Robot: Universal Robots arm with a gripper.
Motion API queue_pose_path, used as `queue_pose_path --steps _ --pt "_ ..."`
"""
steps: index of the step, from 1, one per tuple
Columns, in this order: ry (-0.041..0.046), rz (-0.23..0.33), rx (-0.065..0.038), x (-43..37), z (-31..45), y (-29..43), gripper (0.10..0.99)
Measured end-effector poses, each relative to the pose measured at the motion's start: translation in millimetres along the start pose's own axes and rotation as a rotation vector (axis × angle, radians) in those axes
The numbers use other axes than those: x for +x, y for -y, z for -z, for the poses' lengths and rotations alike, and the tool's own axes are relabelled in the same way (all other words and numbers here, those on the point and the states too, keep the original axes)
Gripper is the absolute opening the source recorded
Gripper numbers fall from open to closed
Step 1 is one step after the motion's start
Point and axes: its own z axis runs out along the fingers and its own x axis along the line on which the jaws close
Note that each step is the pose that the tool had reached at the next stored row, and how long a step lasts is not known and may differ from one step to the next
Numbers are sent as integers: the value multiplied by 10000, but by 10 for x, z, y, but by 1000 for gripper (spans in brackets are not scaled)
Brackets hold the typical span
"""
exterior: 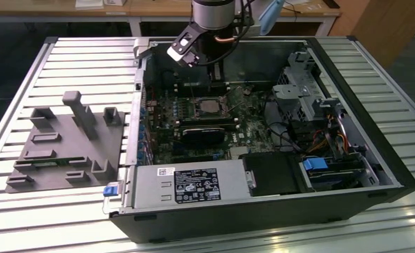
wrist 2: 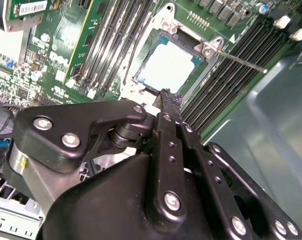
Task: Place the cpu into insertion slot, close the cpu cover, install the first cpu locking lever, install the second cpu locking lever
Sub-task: 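Close the cpu cover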
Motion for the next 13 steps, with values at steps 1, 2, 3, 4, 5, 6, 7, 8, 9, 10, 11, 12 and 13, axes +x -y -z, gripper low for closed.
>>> queue_pose_path --steps 1,2,3,4,5,6,7,8,9,10,11,12,13 --pt "-1 0 0 0 -1 -13 102" --pt "-1 0 -1 1 -3 -27 102" --pt "-1 0 0 1 -4 -41 102" --pt "-1 -1 0 1 -5 -54 102" --pt "0 -1 0 1 -6 -68 102" --pt "-1 -1 0 2 -7 -81 102" --pt "-1 0 -1 2 -9 -95 102" --pt "-1 0 -1 2 -10 -108 102" --pt "0 0 0 2 -11 -122 102" --pt "0 0 0 3 -12 -134 102" --pt "-1 0 0 3 -13 -147 102" --pt "-1 -1 -1 3 -15 -161 102" --pt "-1 -1 0 4 -16 -176 102"
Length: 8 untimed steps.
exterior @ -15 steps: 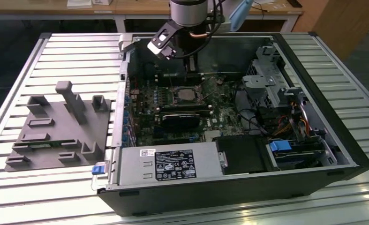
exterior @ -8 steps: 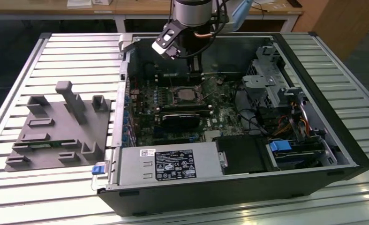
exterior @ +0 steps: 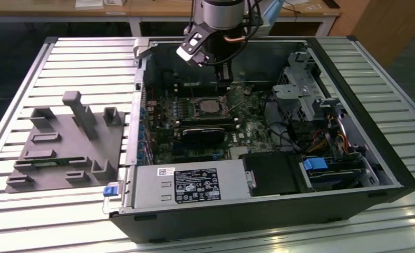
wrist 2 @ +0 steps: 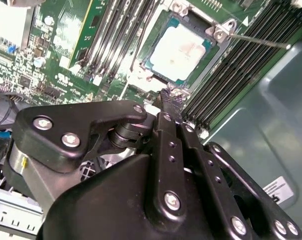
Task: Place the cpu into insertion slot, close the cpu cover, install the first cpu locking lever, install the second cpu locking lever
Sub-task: 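Close the cpu cover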
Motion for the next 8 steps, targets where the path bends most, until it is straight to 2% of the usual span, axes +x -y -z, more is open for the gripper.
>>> queue_pose_path --steps 8 --pt "0 1 1 3 -12 -143 102"
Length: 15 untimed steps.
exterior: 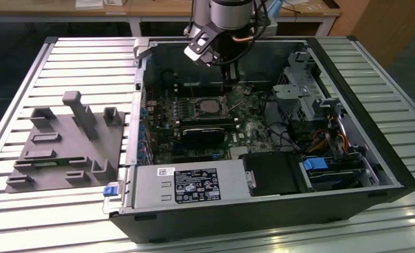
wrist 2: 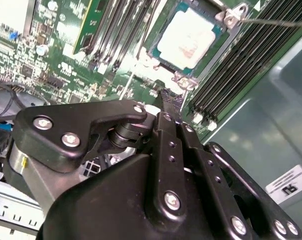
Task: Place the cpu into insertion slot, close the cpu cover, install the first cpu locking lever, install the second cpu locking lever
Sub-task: 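Close the cpu cover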
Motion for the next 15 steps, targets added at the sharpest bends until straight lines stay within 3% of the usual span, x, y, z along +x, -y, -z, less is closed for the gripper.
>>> queue_pose_path --steps 15 --pt "1 0 0 6 -23 -262 102"
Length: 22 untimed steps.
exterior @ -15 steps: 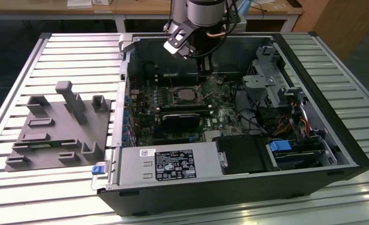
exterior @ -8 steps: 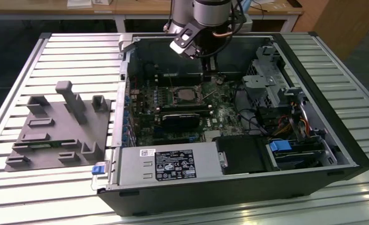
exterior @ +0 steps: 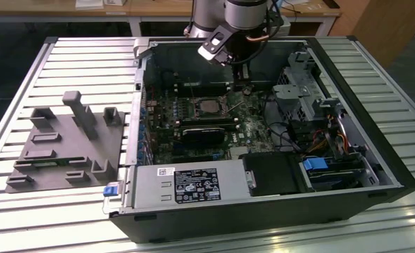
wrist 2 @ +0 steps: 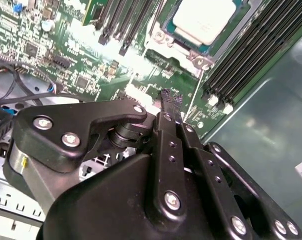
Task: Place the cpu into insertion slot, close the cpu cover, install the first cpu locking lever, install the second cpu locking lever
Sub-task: 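Close the cpu cover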
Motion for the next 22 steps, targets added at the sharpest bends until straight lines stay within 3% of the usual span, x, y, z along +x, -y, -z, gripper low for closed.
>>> queue_pose_path --steps 9,17,22 --pt "-3 1 -1 3 -14 -144 102" --pt "-2 0 0 7 -34 -315 102" --pt "-1 0 16 8 -84 -368 102"
